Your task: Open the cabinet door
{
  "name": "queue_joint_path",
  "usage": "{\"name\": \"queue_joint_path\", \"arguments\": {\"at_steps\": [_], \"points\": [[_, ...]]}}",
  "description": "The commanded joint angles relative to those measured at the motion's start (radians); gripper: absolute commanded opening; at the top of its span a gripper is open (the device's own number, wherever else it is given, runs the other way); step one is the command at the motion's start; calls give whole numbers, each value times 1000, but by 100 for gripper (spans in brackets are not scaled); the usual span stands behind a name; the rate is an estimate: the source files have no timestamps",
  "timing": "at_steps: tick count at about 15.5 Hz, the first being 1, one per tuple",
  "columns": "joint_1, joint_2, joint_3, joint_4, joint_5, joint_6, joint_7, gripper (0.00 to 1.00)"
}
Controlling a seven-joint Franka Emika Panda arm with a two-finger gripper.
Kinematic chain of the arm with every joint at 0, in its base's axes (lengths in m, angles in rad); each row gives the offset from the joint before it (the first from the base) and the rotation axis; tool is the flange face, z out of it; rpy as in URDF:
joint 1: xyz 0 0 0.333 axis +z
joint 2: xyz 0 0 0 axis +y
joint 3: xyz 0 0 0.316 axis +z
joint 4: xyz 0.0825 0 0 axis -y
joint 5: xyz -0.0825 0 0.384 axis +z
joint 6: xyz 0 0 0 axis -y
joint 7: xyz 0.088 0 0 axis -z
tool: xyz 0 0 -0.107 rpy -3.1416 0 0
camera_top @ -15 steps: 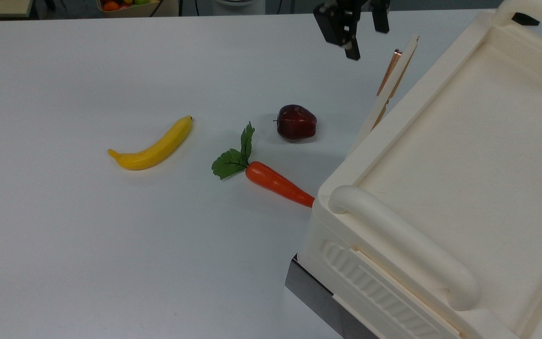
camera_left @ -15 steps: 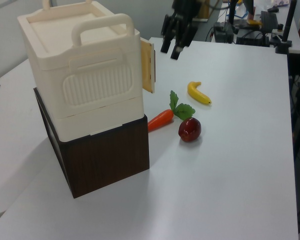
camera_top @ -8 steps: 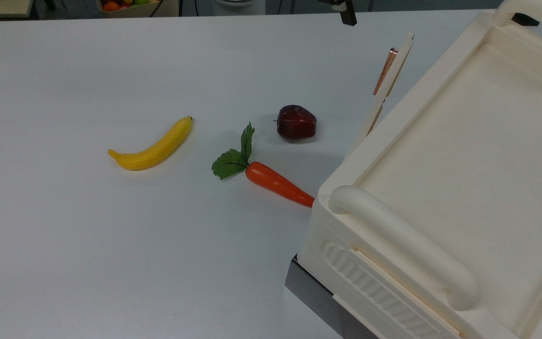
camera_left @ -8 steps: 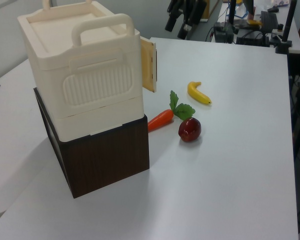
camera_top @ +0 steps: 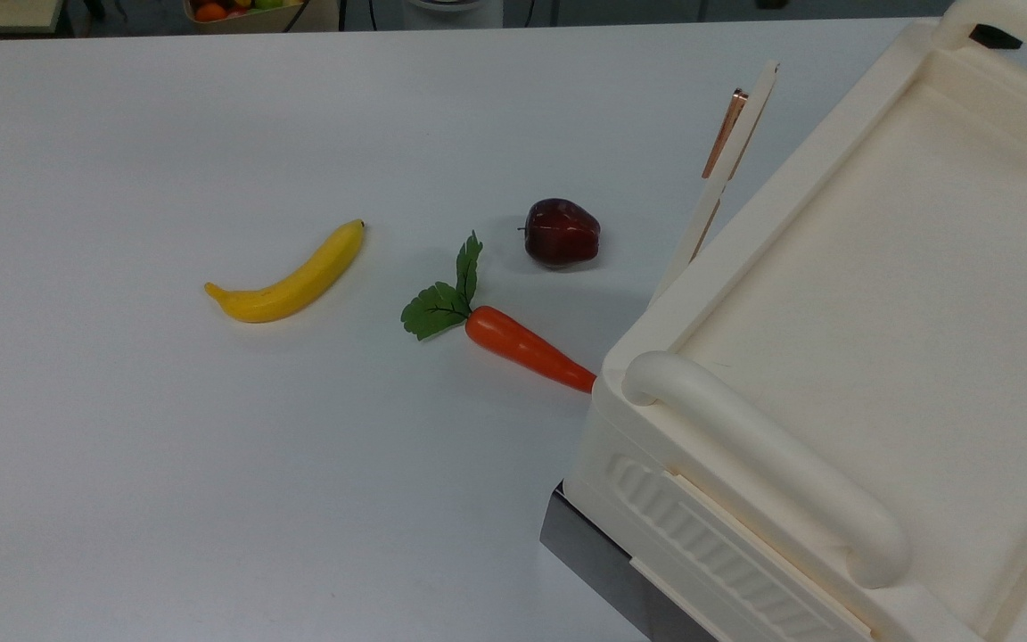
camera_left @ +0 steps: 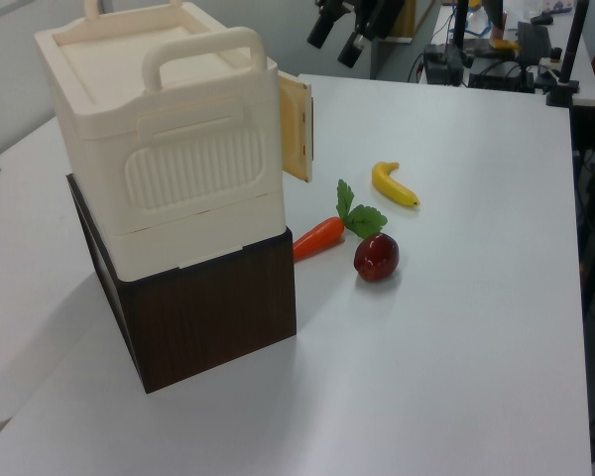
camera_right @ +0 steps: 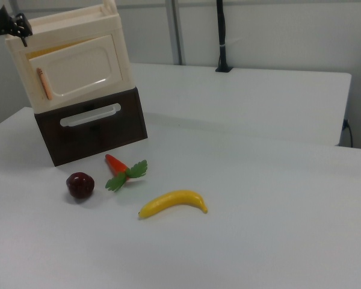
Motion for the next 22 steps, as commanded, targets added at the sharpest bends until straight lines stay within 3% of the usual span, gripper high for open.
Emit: {"name": "queue_joint_path", "arguments": {"at_steps": [1, 9, 17, 22], "points": [[34, 38, -3, 3, -8, 69, 20, 100], [19, 70, -14, -28, -24, 76, 20, 100], [-82, 54, -20, -48, -25, 28, 43, 100], [-96, 35, -98, -48, -56, -45, 59, 100]]}}
